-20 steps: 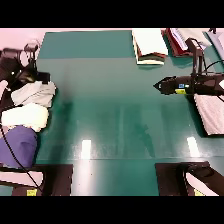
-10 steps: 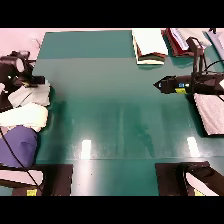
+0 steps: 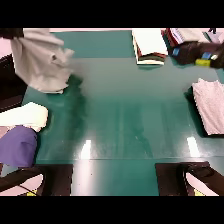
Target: Fold the shirts.
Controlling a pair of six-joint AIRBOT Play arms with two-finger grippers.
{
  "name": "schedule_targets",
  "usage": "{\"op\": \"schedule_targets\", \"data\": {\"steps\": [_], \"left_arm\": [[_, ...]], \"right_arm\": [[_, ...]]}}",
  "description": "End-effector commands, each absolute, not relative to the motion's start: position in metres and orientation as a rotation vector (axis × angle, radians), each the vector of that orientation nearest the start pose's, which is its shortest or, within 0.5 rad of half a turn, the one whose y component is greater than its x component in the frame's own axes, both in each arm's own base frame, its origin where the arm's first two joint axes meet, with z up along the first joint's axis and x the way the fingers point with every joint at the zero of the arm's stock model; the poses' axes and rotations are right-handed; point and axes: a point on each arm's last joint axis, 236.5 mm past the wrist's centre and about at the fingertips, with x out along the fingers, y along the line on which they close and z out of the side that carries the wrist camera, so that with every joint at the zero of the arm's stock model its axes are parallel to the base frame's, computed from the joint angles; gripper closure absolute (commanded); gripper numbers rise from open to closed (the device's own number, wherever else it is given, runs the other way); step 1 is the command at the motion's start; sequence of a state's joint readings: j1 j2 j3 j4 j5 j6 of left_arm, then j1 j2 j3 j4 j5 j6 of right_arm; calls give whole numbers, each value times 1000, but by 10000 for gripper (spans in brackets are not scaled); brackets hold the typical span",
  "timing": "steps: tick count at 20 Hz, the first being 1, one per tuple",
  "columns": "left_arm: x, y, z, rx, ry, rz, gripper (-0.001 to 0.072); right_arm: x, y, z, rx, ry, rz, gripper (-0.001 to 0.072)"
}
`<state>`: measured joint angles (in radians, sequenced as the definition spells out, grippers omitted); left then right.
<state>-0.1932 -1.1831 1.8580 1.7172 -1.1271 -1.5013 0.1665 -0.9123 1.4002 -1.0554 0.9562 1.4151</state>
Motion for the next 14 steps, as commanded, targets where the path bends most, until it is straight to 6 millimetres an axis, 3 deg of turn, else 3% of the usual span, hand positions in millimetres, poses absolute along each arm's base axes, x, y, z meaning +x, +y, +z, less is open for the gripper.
{"op": "schedule_targets", "data": {"steps": [1,3,5,8,9,10,12,14], "left_arm": [[379,-160,383,251,353,-412,683],[358,-233,368,302,358,-602,683],[334,-306,340,358,385,-793,683],[295,-407,297,308,447,-1081,659],[289,-427,288,268,465,-1139,386],[291,-436,279,236,488,-1157,203],[318,-419,262,265,532,-1078,203],[363,-374,252,231,598,-924,203]], "right_arm": [[357,146,370,149,306,511,694],[354,132,390,98,264,463,693],[353,117,407,113,229,425,693],[352,91,414,141,231,359,693],[352,85,411,143,245,343,693],[352,80,406,143,268,331,693],[349,75,394,139,318,318,693],[348,75,389,135,342,320,693]]}}
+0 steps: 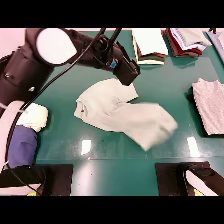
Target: Fold the shirts.
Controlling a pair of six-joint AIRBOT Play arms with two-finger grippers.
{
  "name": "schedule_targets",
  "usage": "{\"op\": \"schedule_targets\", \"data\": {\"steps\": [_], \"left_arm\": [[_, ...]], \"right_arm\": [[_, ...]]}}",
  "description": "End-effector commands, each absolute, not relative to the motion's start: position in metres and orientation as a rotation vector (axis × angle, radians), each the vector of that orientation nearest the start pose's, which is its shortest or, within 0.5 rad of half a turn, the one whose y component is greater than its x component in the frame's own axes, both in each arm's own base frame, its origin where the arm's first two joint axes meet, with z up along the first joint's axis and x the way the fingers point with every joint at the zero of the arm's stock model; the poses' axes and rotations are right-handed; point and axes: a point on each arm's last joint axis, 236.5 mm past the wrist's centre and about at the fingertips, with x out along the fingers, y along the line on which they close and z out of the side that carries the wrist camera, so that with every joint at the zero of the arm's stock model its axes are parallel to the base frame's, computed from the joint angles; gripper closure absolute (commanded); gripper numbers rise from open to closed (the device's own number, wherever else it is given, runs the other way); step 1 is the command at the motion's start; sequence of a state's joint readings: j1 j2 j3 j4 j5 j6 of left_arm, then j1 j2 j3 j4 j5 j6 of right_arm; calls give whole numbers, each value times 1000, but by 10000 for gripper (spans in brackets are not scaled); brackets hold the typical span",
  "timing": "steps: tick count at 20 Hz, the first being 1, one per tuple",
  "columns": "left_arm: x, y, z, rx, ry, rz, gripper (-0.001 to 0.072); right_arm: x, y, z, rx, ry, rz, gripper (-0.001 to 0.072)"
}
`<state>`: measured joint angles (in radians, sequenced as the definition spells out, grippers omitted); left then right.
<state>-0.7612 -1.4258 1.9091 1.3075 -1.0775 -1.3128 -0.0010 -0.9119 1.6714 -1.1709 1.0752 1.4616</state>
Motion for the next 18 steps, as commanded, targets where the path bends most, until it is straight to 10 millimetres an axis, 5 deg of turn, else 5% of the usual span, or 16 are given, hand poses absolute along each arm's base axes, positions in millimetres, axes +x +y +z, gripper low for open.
{"op": "schedule_targets", "data": {"steps": [1,3,5,9,13,18], "left_arm": [[387,-345,245,189,647,-841,203],[429,-285,223,93,732,-681,202],[459,-223,178,2,843,-535,203],[456,-149,56,-156,1114,-384,203],[441,-133,-30,-148,1295,-368,210],[445,-152,-66,-222,1340,-417,210]], "right_arm": [[348,75,388,136,343,321,693],[348,75,386,136,350,321,693],[349,75,385,136,353,322,693],[349,75,385,136,355,322,694],[352,76,380,137,373,323,693],[358,77,364,139,429,329,693]]}}
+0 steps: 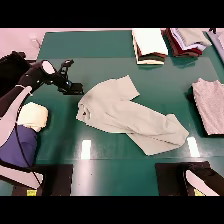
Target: Fold the shirts.
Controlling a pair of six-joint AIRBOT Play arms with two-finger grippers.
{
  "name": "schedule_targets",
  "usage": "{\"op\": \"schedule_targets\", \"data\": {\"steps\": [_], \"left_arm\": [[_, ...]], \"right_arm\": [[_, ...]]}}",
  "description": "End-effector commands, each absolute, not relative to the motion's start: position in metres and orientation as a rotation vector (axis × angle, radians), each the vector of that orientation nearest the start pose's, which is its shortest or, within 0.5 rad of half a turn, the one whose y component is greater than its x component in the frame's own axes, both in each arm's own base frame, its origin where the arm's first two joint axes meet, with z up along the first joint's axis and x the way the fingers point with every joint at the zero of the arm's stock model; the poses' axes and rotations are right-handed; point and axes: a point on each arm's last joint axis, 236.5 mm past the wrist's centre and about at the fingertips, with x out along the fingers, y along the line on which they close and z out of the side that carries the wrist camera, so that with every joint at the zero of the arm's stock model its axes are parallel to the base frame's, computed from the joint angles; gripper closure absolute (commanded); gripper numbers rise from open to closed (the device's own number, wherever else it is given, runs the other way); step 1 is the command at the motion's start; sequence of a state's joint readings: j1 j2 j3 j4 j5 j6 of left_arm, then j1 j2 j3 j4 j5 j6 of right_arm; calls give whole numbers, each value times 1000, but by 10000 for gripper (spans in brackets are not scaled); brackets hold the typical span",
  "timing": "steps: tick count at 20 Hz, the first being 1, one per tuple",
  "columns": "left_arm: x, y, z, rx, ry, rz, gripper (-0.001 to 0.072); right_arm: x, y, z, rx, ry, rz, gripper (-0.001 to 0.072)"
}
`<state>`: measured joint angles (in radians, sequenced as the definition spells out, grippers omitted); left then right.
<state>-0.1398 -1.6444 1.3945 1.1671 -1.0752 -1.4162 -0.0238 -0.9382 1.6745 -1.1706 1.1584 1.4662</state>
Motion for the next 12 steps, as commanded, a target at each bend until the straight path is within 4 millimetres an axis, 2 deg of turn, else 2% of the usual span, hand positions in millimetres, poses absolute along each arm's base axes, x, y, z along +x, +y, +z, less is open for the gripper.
{"op": "schedule_targets", "data": {"steps": [1,5,8,9,10,11,12], "left_arm": [[445,-156,-68,-244,1344,-426,211],[445,-173,-60,-299,1322,-492,212],[441,-181,-61,-285,1329,-508,212],[441,-184,-59,-293,1325,-515,263],[443,-185,-56,-292,1318,-516,517],[446,-185,-51,-291,1305,-518,676],[450,-185,-43,-282,1294,-524,682]], "right_arm": [[359,77,361,140,438,329,693],[363,77,345,157,475,324,693],[365,77,332,182,509,318,693],[365,76,328,183,517,315,694],[363,76,324,184,525,314,693],[361,74,317,179,540,305,694],[359,72,309,185,559,299,694]]}}
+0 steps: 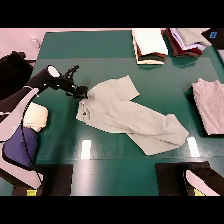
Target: Fold the shirts.
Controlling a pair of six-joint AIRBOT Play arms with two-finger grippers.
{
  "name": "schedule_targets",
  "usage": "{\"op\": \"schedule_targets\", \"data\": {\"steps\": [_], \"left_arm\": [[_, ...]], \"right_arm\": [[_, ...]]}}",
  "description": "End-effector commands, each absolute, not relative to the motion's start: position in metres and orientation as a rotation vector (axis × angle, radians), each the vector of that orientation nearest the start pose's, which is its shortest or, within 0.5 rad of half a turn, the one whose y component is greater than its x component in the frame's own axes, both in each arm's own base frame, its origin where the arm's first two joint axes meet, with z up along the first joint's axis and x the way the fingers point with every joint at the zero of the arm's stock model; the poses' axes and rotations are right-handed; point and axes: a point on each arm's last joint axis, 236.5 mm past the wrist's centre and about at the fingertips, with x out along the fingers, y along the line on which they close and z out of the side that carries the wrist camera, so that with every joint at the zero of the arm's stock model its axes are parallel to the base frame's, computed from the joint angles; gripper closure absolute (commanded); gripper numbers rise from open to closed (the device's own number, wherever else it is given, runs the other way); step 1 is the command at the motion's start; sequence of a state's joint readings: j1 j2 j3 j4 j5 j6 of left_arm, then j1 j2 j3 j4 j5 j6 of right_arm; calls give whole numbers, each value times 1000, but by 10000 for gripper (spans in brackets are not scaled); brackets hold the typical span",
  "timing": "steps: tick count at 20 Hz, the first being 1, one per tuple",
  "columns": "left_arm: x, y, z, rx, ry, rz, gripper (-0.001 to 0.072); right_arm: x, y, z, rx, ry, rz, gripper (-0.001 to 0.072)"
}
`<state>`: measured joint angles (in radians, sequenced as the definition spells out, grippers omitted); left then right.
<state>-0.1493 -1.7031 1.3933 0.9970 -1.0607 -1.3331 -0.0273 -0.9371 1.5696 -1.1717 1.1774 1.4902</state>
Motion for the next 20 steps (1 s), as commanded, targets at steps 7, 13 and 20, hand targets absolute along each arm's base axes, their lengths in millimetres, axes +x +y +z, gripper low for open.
{"op": "schedule_targets", "data": {"steps": [7,13,20], "left_arm": [[505,-156,81,-46,1036,-483,682],[512,-153,120,-37,959,-463,682],[506,-152,114,-40,995,-465,682]], "right_arm": [[284,-29,132,384,1064,13,693],[243,-36,-12,671,1279,-22,269],[291,34,-82,622,1386,153,269]]}}
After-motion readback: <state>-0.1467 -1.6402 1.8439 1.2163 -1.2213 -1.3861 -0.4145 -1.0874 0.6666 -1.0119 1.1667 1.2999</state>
